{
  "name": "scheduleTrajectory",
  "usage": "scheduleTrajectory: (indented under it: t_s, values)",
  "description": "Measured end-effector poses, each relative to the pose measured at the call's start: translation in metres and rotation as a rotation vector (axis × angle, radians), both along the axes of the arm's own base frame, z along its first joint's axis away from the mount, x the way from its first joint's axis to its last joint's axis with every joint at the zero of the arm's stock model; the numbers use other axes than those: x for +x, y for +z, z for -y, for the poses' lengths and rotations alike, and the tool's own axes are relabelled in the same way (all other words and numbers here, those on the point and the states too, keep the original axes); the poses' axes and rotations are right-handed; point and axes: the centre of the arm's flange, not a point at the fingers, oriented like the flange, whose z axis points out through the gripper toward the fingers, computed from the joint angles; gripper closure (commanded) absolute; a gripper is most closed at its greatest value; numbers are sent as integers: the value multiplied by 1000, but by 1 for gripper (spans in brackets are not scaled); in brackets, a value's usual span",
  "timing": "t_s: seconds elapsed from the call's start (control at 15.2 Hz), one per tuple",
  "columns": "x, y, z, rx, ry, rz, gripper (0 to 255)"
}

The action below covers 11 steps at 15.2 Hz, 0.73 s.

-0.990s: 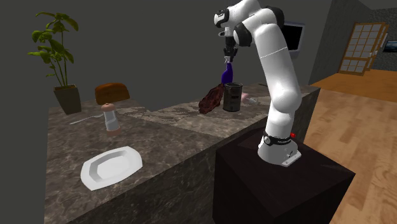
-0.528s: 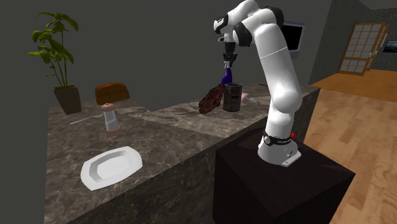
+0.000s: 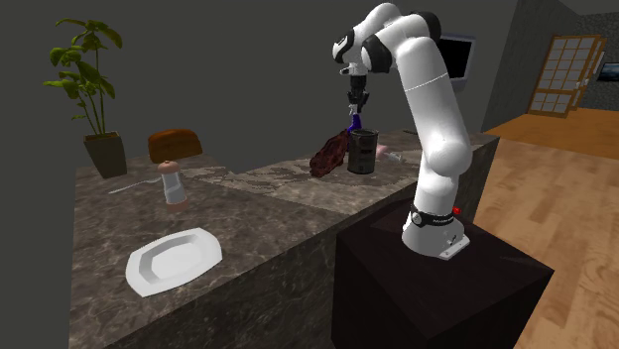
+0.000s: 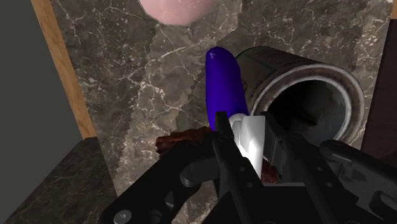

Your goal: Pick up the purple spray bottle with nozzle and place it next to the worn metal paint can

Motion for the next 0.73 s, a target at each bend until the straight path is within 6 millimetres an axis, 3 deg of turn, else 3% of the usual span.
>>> scheduleTrajectory:
  t_s: [0.73]
  values:
    - [-3,-56,1,0,0,0,255]
